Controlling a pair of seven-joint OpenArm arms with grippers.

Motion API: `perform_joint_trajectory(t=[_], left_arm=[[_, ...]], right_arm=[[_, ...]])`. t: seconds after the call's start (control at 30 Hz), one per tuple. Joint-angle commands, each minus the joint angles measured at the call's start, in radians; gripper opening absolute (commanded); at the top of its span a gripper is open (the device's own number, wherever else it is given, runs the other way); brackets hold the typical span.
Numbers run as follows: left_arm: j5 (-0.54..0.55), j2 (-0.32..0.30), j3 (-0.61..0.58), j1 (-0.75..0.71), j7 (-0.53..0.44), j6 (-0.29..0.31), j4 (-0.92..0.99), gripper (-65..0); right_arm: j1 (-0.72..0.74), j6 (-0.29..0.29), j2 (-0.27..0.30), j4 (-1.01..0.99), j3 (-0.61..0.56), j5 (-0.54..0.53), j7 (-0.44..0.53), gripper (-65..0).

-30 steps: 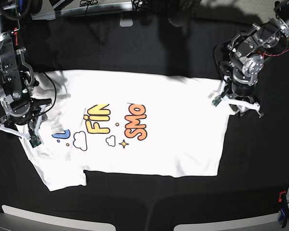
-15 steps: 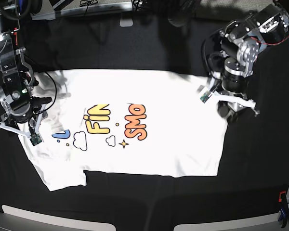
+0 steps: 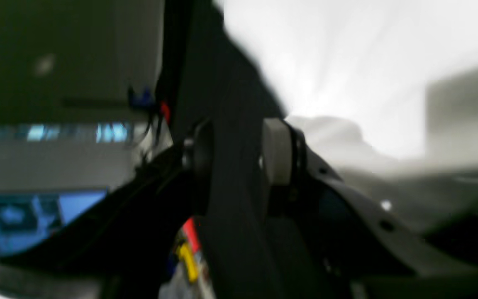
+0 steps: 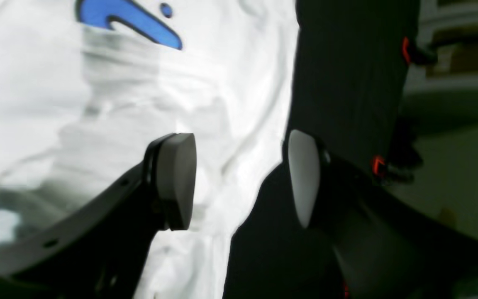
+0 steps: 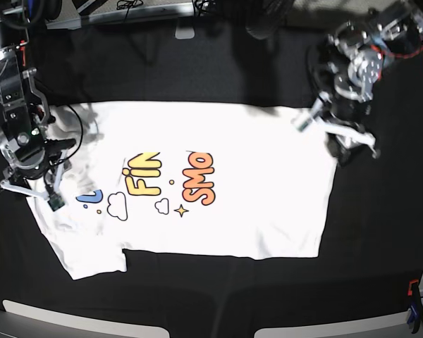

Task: Layout the t-shirt on the table in an organized manner, then fold the t-shirt properly

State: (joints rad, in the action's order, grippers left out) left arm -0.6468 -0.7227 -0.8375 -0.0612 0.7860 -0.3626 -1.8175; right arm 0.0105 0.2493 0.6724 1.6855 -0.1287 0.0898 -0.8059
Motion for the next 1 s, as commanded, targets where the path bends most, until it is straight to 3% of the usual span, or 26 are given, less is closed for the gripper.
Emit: perform_joint_trajectory(t=[0.0,0.1,0.17,0.43,0.67,0.83,0.97], left_arm=[[-0.007,-0.009,0.006,-0.007,-0.010,0.035,-0.040,-46.7],[0.107,-0.010,0.006,-0.037,-0.022,0.174,-0.059,-46.7],[0.133,-0.009,0.006,-0.059,-0.035,0.214,-0.044,-46.7],[0.124,-0.006,0.005,-0.088,-0.030,0.220,0.095,-44.3],[0.114,-0.003,0.005,-0.088,-0.167,0.219,0.117,-44.3],[0.117,-0.003,0.005,-0.079,-0.229,0.233,0.142,-44.3],[0.143,0.006,0.005,-0.054,-0.230,0.240,0.265,-44.3]], right_arm=[[0.019,0.006,0.018,0.037,0.010,0.011,0.020,-30.8],[0.019,0.007,0.021,0.087,0.010,0.011,-0.001,-30.8],[0.019,0.008,0.020,0.114,0.010,0.011,-0.020,-30.8],[0.019,0.007,0.020,0.133,0.010,0.011,-0.023,-30.8],[0.019,0.008,0.020,0.133,0.010,-0.002,-0.029,-30.8],[-0.010,0.117,0.020,0.138,0.010,-0.079,-0.041,-30.8],[-0.066,0.137,0.021,0.159,0.010,-0.090,-0.040,-30.8]])
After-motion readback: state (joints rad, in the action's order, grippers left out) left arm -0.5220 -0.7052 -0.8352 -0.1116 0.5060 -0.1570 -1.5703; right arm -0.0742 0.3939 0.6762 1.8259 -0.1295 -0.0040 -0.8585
